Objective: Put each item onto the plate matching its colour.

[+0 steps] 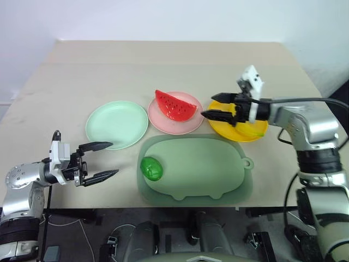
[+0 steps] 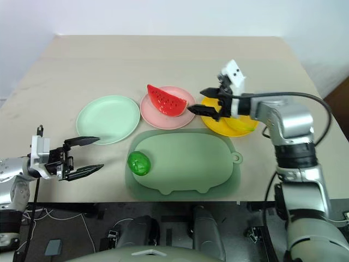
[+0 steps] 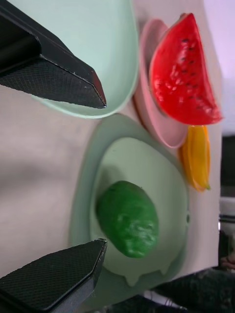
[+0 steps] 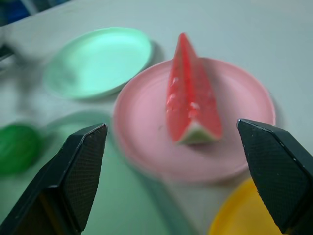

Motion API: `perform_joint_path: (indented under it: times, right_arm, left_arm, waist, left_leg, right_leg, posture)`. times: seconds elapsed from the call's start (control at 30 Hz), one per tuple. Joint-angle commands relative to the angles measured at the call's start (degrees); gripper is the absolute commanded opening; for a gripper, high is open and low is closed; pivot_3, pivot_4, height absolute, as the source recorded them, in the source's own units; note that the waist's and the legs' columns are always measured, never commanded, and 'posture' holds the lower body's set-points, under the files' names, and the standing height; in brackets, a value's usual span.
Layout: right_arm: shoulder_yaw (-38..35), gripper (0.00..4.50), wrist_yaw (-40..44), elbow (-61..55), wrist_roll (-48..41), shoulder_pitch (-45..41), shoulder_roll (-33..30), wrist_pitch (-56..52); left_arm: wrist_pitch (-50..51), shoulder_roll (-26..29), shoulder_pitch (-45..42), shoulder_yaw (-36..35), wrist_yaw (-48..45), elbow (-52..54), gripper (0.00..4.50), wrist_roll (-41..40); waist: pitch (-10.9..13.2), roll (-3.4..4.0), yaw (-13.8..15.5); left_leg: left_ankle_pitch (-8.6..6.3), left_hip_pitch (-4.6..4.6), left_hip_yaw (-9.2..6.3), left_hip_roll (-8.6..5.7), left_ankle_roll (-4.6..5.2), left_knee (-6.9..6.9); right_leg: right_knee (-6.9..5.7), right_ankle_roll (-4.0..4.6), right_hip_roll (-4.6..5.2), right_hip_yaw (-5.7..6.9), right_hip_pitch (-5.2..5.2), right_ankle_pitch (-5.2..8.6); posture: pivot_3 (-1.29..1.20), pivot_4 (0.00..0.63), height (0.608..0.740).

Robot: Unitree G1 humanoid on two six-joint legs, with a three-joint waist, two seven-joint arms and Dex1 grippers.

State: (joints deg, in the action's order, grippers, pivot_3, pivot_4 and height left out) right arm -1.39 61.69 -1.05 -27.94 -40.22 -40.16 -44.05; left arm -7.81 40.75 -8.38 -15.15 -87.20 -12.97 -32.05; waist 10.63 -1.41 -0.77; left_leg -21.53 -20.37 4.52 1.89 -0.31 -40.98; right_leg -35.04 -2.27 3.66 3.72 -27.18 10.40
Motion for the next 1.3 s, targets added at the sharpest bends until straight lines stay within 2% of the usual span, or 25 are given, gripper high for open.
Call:
perform_joint_path:
  times: [0.03,0.2,0.4,0.9,1.13,1.3]
  right_arm:
    - [-4.4,4.47,7.5,-5.1,-3.5,3.5,-3.8,6.5]
    - [-5.7,4.47,14.9,-5.5,-4.8,10.1,-8.9,10.9]
    - [-3.7,4.47,13.5,-3.7,-3.0,10.3,-8.8,12.4]
    - [-1.0,4.47,9.7,-3.5,-1.5,10.4,-7.3,12.9]
    - [-0.2,4.47,8.0,-3.6,-1.4,10.7,-7.2,12.4]
    - [-0.1,4.47,6.9,-3.9,-1.5,10.7,-6.7,12.2]
  left_arm:
    - [0.6,1.5,-2.7,0.8,-1.7,2.1,4.5,-0.8]
    - [0.8,1.1,-6.5,4.1,-4.2,2.6,4.5,-0.3]
    - [-0.1,0.4,-9.9,10.0,-5.3,1.1,4.5,-0.8]
    - [-10.0,1.6,-24.2,33.7,-5.3,-14.3,4.5,-5.9]
    - [-12.3,4.6,-26.2,43.1,-5.3,-14.9,4.5,-9.9]
    - [-14.3,4.1,-27.1,46.5,-5.3,-17.0,4.5,-10.6]
  waist:
    - [0.0,0.0,-0.1]
    - [0.0,0.0,0.1]
    - [0.0,0.0,0.1]
    - [0.0,0.0,0.2]
    - [0.0,0.0,0.3]
    - [0.0,0.0,0.3]
  left_leg:
    - [0.01,0.02,0.0,0.01,-0.02,0.0]
    - [0.04,0.08,0.03,0.0,-0.07,-0.01]
    - [0.04,0.07,0.05,-0.02,-0.07,-0.06]
    - [0.04,0.03,0.08,-0.06,-0.07,-0.12]
    - [0.04,0.01,0.06,-0.06,-0.07,-0.14]
    - [0.04,0.01,0.07,-0.07,-0.07,-0.17]
  right_leg:
    - [-0.03,0.0,-0.04,-0.01,0.0,0.0]
    - [-0.05,0.01,-0.06,-0.05,0.04,0.0]
    - [-0.04,0.01,-0.04,-0.12,0.03,0.0]
    - [-0.05,0.01,-0.06,-0.11,0.03,0.0]
    - [-0.05,0.01,-0.06,-0.11,0.03,0.0]
    - [-0.06,0.01,-0.05,-0.12,0.04,0.0]
  posture:
    - [0.0,0.15,0.736]
    - [0.0,0.15,0.736]
    - [0.0,0.15,0.736]
    - [0.0,0.15,0.736]
    - [0.0,0.15,0.736]
    - [0.0,0.15,0.736]
